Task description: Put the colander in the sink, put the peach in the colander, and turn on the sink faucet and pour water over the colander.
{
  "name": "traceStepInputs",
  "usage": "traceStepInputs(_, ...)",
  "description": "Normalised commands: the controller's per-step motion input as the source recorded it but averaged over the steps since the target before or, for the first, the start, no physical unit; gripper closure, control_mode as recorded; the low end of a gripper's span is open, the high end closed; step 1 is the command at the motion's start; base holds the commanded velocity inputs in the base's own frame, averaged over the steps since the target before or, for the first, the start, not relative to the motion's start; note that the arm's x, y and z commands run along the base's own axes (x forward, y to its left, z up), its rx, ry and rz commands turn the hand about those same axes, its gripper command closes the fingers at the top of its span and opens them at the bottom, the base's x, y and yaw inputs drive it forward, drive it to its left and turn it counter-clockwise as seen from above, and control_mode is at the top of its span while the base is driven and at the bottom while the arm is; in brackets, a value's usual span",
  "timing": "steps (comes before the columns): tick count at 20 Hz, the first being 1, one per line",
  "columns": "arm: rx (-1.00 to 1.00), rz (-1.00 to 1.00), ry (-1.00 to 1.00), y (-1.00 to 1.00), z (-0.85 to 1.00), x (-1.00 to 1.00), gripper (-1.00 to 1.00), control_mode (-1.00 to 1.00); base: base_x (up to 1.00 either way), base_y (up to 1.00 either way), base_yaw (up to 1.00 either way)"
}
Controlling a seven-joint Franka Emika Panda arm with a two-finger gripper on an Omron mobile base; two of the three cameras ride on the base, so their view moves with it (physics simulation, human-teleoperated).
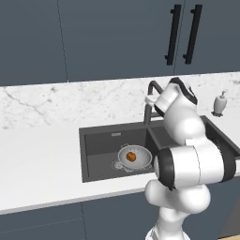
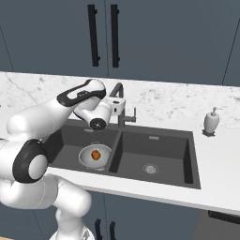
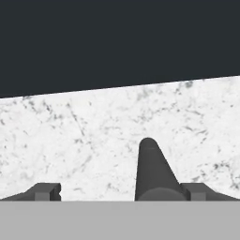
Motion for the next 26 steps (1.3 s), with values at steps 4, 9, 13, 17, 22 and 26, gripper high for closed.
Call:
traceStepInputs(4,-0.01,0.00,0.00,0.21,0.00,0.00,-1.00,-1.00,0.00,0.00,0.00)
traceStepInputs(9,-0.02,0.00,0.00,0.26,0.00,0.00,-1.00,-1.00,0.00,0.00,0.00)
traceStepInputs(13,-0.02,0.00,0.00,0.28,0.00,0.00,-1.00,-1.00,0.00,0.00,0.00)
traceStepInputs(17,-0.02,0.00,0.00,0.29,0.00,0.00,-1.00,-1.00,0.00,0.00,0.00)
traceStepInputs(22,-0.03,0.00,0.00,0.36,0.00,0.00,-1.00,-1.00,0.00,0.00,0.00)
traceStepInputs(26,-0.02,0.00,0.00,0.32,0.00,0.00,-1.00,-1.00,0.00,0.00,0.00)
